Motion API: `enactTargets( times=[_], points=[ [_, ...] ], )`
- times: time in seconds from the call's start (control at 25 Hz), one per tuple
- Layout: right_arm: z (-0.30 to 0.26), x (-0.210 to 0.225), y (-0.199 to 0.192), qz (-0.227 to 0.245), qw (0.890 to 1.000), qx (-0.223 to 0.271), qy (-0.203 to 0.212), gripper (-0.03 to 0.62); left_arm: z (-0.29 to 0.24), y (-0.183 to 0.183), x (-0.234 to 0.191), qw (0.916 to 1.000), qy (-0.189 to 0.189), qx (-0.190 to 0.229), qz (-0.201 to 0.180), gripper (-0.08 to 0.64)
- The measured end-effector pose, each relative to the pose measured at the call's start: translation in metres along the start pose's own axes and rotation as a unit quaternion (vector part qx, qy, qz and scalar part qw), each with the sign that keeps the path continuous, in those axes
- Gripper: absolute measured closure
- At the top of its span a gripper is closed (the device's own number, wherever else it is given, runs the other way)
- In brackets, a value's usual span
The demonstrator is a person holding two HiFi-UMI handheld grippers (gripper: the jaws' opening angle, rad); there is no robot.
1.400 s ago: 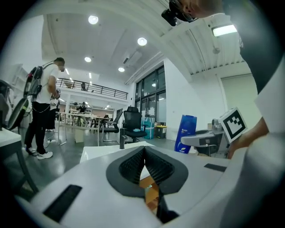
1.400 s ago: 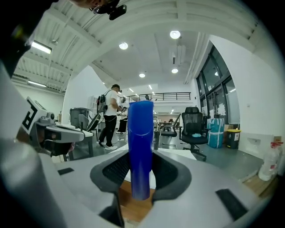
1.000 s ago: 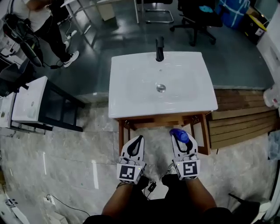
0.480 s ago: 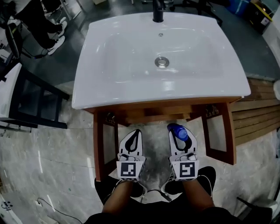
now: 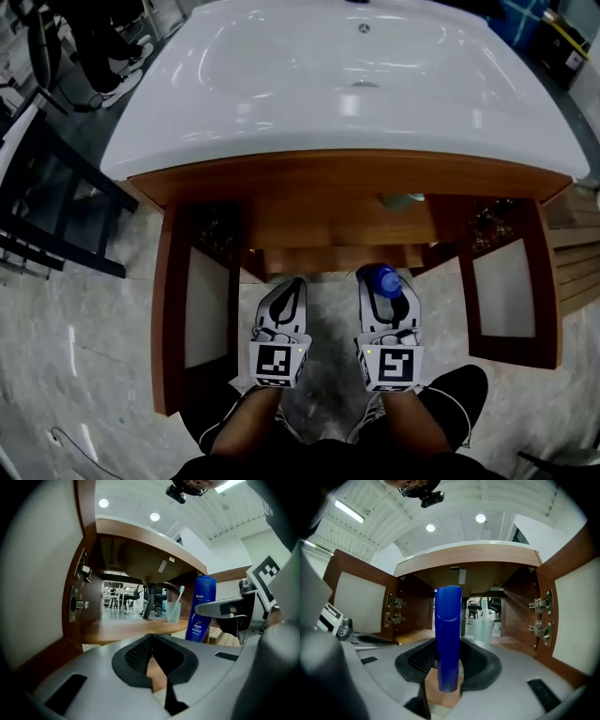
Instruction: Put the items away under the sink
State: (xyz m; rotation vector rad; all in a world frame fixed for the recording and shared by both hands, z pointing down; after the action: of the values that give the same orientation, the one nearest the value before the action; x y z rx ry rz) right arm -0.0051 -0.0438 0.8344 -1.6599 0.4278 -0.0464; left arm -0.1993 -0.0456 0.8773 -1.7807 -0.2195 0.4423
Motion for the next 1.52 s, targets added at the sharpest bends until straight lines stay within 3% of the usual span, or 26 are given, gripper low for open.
enactTargets(
  times=[0.32,0.52,0.88,1.2,1.52],
  points=[
    [-0.012,-0.003,-0.003,-0.005,1.0,-0.005,-0.009,0.431,-0.004,0.021,0.01,0.9996,-0.011,0.027,-0.008,0.538],
    [-0.027,-0.003,0.013,0.003,1.0,0.008,-0.005,0.431,-0.002,0.019,0.004,0.9996,0.008,0.018,-0.022,0.538],
    [-0.089,0.004,0.054,0.008,1.0,0.03,0.005,0.431,-0.003,0.014,-0.011,0.9995,-0.006,0.03,0.0,0.538],
    [-0.159,-0.002,0.063,0.009,1.0,0.006,0.014,0.431,-0.001,0.011,-0.014,0.9994,-0.001,0.034,0.002,0.538],
    [-0.192,-0.009,0.062,0.003,1.0,-0.009,0.005,0.431,0.004,0.007,-0.013,0.9996,-0.005,0.029,0.001,0.538]
  ],
)
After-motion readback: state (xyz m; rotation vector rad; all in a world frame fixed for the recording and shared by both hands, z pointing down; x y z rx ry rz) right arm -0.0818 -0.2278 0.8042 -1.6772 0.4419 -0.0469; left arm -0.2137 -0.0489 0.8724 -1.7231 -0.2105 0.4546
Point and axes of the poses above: the fingertips, and each gripper's own axes: z backward along the fingers, x to its right, y out of its top, the point moved 9 cm from there along z, backward along the fingers, and after that the axes turned 9 degrees about z, right-handed, at the moved point
